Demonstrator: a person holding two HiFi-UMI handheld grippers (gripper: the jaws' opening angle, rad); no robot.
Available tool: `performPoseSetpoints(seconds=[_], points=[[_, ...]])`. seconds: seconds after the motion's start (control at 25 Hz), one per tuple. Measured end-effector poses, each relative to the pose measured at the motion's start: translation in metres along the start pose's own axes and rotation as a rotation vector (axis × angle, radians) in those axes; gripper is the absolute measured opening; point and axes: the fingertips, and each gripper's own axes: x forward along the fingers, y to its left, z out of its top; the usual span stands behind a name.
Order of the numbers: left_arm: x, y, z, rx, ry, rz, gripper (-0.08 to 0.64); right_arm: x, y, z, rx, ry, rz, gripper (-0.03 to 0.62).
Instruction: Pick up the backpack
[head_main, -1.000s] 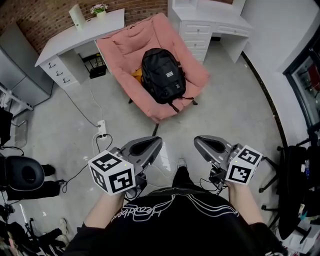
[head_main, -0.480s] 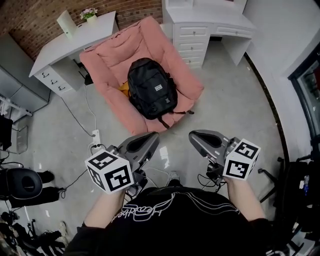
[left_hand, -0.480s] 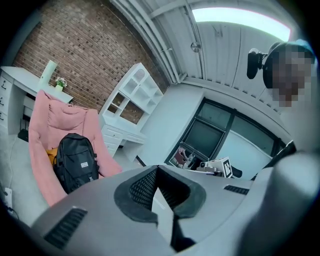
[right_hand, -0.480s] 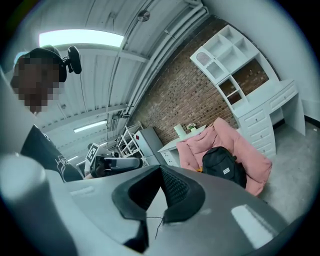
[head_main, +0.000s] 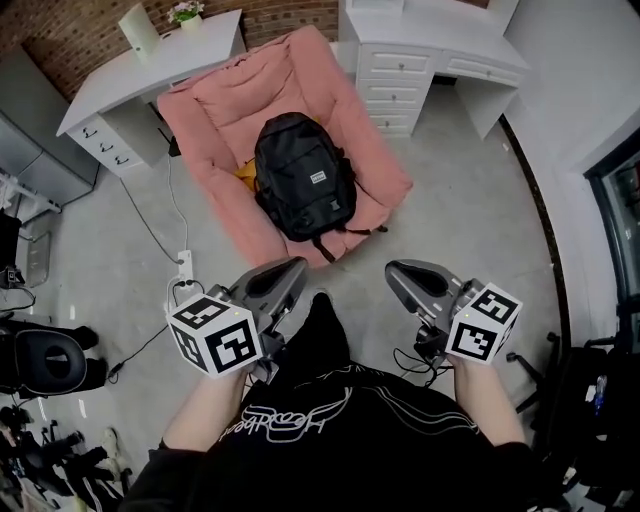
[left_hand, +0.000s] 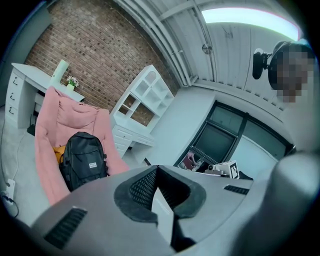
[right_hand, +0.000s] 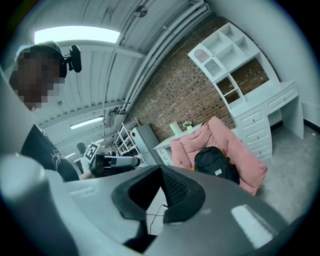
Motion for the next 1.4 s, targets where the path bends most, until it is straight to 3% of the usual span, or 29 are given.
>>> performPoseSetpoints(seconds=[0.56, 0.76, 0.88, 1.16, 1.4], points=[[0.089, 0.122, 0.047, -0.131, 0.048, 0.010, 0.003, 0.107, -0.119, 0.033, 0.066, 0.118, -0.009, 0.006], [0.117, 0.191, 0.064, -0.166, 0.072, 0.086, 0.018, 0.157, -0.171, 0.044, 0.100, 0.158, -0.015, 0.008], [0.126, 0.230, 0.067, -0.211, 0.079, 0.136, 0.035, 0.186, -0.194, 0.050, 0.132, 0.188, -0.003, 0.094], [0.140, 0.305, 0.060, -0.283, 0.120, 0.241, 0.133, 0.248, -0.241, 0.034, 0.076, 0.349, -0.009, 0.133], [0.151, 0.353, 0.047, -0.304, 0.142, 0.308, 0.211, 0.288, -0.281, 0.030, 0.035, 0.407, -0.025, 0.161]])
